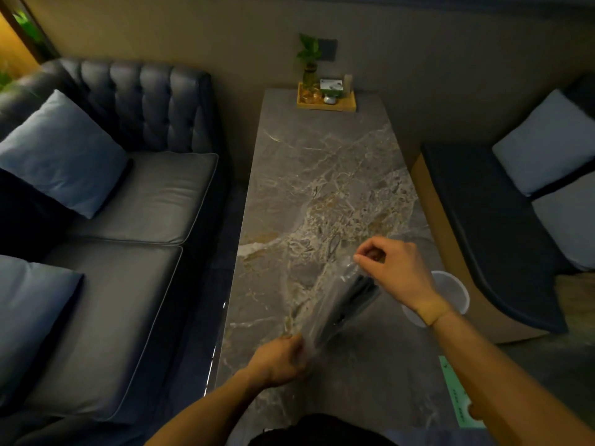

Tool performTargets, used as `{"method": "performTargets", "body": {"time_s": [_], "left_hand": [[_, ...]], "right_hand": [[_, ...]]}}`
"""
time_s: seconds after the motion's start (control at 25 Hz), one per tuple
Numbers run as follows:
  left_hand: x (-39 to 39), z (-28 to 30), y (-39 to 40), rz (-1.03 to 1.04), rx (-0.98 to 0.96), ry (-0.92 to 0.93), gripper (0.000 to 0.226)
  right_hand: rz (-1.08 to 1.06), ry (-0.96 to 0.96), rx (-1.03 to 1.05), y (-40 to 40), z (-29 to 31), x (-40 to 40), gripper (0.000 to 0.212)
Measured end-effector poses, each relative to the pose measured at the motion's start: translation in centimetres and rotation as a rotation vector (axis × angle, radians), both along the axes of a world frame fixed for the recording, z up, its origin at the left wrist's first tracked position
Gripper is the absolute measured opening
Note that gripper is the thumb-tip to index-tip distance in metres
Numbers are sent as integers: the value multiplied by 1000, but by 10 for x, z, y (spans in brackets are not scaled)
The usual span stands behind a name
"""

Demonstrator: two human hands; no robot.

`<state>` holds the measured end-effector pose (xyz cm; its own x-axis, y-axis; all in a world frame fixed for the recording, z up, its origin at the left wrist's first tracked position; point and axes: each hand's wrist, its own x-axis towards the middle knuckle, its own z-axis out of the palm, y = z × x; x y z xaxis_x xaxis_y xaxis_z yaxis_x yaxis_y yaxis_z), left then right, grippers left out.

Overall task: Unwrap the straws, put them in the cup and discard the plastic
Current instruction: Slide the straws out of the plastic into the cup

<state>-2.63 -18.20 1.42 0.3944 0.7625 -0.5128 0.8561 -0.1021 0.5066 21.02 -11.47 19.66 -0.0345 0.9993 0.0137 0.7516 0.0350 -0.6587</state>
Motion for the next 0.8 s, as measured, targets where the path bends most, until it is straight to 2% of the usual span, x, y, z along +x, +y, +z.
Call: {"method": "performTargets", "body": {"time_s": [0.16,0.36,0.52,0.68,0.8], "left_hand": [[-11,-10,10,39,128,-52,16],[-26,-10,32,293,134,-316,11],[-24,-1,54,427,149,-513,24],[-18,18,74,489,179,-633,17],[-5,41,88,486,230,-722,24]], "right_hand": [[-74,48,-10,-1,-3,10,6],[-260,188,-35,-10,-7,41,4],[-369,294,-71,-22,-7,73,10],[-437,370,-101,-31,-7,106,8],[-503,488,-121,-36,-10,132,4]]}}
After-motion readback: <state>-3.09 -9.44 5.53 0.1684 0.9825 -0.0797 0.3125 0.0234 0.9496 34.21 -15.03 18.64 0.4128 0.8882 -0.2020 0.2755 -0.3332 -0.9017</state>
